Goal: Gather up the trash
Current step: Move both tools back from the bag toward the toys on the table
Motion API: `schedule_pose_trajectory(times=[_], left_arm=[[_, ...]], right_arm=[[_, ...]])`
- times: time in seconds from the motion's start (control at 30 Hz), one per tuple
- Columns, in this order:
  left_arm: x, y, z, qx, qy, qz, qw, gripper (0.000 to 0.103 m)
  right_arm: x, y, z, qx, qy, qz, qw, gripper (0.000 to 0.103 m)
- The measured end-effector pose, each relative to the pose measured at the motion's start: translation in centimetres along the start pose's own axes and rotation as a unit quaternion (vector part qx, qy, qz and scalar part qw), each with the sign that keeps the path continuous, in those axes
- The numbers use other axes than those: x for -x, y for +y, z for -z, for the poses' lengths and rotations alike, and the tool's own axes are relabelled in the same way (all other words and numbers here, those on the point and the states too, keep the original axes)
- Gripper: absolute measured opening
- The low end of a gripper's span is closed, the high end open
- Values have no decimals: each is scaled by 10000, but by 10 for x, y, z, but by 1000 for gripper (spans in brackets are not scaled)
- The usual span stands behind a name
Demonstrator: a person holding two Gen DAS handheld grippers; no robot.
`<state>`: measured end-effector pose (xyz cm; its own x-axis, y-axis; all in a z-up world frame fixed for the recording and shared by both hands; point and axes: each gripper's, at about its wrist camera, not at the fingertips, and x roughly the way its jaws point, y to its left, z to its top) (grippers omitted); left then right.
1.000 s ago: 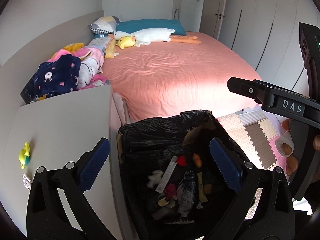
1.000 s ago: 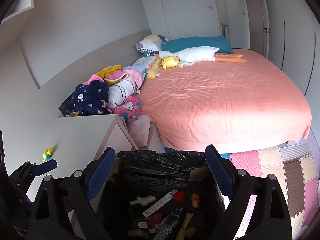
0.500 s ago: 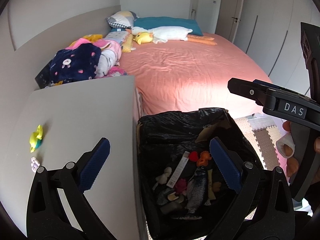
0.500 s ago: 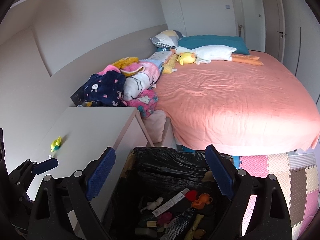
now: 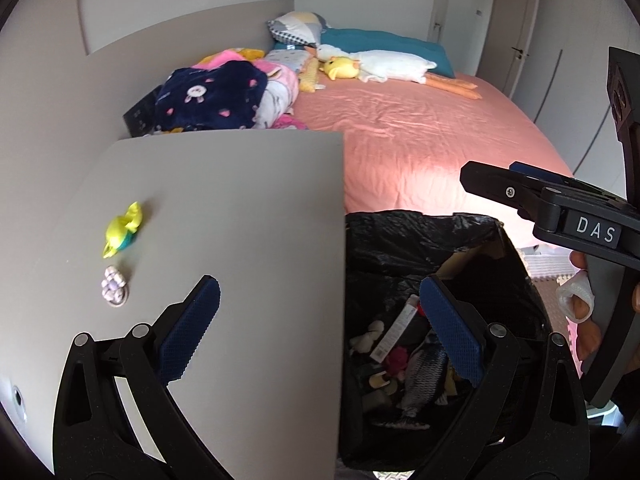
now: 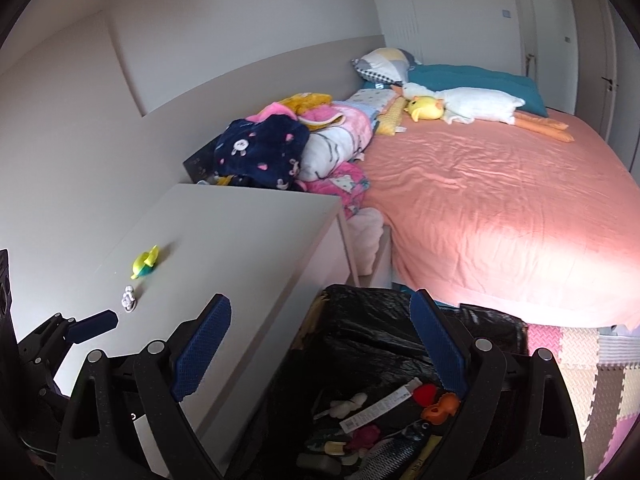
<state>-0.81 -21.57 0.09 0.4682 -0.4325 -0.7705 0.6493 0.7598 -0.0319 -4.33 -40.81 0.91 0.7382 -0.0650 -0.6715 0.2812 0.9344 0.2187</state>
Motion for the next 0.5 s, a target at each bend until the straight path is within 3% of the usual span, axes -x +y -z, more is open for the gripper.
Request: schedule_pose_trajectory(times=[0.5], left_arm=[[0,72,24,789,110,-644,9947,97]], right_arm=[[-44,65,-2,376,267,-520,9976,91]])
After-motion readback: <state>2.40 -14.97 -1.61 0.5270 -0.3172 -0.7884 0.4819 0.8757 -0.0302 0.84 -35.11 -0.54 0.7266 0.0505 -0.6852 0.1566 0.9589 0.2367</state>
